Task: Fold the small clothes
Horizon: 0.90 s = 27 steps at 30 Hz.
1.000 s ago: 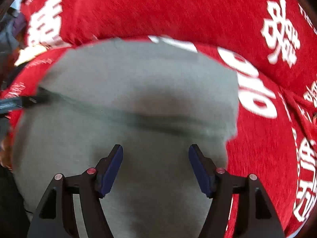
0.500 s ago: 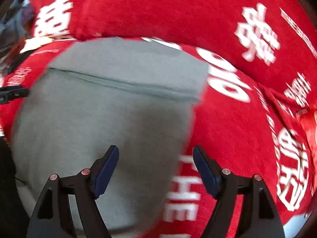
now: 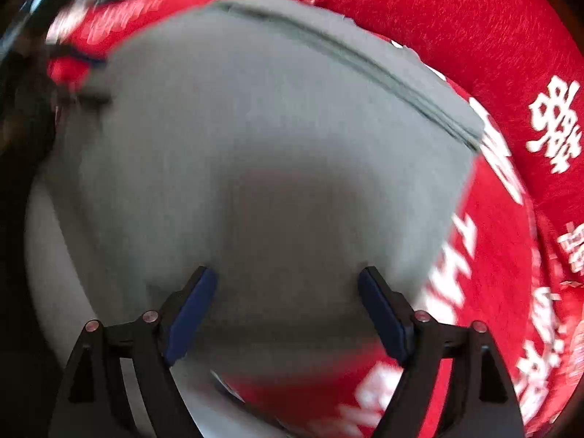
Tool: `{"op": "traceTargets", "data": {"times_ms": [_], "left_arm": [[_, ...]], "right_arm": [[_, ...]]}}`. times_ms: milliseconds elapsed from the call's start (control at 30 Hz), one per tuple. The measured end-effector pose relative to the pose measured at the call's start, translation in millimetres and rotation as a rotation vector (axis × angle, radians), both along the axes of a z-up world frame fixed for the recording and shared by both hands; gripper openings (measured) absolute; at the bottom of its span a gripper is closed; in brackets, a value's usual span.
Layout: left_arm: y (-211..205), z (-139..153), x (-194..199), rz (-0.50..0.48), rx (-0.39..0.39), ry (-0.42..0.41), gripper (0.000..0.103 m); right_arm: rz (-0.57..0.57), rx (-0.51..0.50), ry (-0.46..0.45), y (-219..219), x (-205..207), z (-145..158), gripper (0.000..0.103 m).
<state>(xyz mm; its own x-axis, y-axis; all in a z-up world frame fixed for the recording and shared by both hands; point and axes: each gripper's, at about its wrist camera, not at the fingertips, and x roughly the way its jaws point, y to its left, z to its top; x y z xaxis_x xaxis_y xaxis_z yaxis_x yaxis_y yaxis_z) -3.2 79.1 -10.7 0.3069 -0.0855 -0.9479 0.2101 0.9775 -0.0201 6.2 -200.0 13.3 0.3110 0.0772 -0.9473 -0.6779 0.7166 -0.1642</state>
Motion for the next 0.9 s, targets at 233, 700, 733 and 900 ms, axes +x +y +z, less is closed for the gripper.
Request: {"op": "traceTargets", "data": {"times_ms": [233, 700, 733, 900], "left_arm": [[-6.3, 10.9, -26.6, -0.054, 0.114, 0.07, 0.103], [-38.2, -33.6, -35.8, -0.14, 0.244, 0.143, 0.103], [-28.1, -38.0, -35.3, -0.101, 0.257, 0.185, 0.103], [25.4, -23.1, -32.1, 0.118, 0.221, 0.253, 0.103]], "right_arm": [[0.032, -0.201, -0.064, -29.2, -43.6, 13.4, 0.084], [0.179, -0.157, -0.142, 25.8, -53.4, -16.9, 0.089], [0.171, -0.177, -0.141, 16.3, -58.3, -18.1, 0.089], [0.091, -0.276, -0.142, -14.8, -60.0, -4.9, 0.089]]}}
